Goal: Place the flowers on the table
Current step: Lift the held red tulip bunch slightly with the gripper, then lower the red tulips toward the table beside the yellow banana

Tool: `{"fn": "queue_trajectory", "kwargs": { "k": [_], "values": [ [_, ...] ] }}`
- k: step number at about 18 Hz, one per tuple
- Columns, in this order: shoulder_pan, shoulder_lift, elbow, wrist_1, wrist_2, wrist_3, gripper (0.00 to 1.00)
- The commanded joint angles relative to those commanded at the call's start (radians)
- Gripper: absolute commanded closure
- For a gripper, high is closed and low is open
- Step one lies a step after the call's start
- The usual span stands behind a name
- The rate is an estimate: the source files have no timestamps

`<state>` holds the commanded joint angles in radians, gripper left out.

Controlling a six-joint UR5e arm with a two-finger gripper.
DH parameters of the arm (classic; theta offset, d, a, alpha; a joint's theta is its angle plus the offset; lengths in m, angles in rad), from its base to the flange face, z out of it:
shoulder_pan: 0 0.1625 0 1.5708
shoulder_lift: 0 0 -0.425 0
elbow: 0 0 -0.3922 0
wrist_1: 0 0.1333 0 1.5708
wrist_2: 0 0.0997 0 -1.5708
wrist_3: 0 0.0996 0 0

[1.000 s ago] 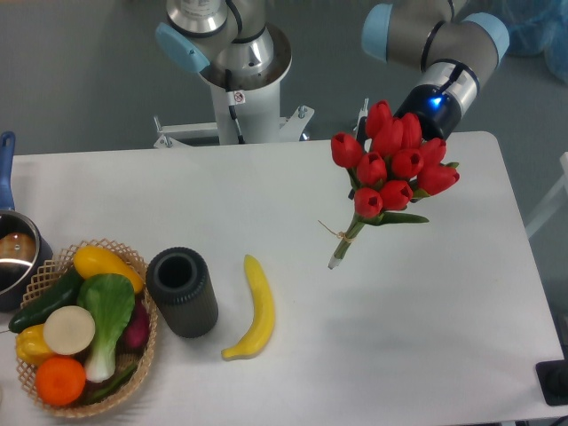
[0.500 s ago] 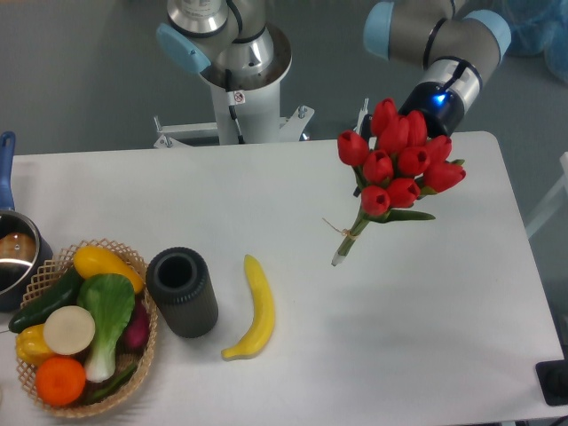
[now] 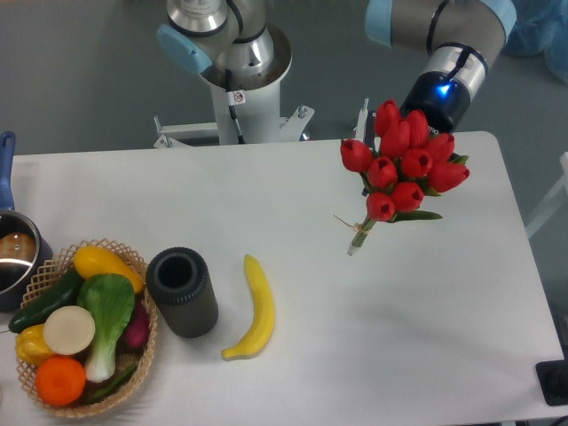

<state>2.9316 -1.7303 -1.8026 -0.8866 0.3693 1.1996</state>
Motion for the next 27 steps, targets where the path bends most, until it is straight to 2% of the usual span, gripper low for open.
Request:
{"fn": "queue_trajectory", "kwargs": {
  "k": [3, 7, 10, 13, 15, 20, 27],
  "values": [
    [-0.005, 0.003, 0.008, -0.003, 0.161, -0.006, 0.57],
    [-0.008, 0.043, 0.012, -0.008, 0.354, -0.011, 0.57],
    [-0.034, 0.051, 0.017, -0.006, 0.514, -0.011, 0.57],
    [-0.055, 0.038, 0.028, -0.008, 0.598, -0.006, 0.57],
    [-0.081, 0.020, 0.032, -0.006, 0.657, -0.006, 0.57],
    [-0.202, -0.061, 0.057, 0.000, 0.839, 0.005, 0.57],
    [-0.279, -0.169, 0.098, 0.005, 0.867, 0.018, 0.57]
  ]
}}
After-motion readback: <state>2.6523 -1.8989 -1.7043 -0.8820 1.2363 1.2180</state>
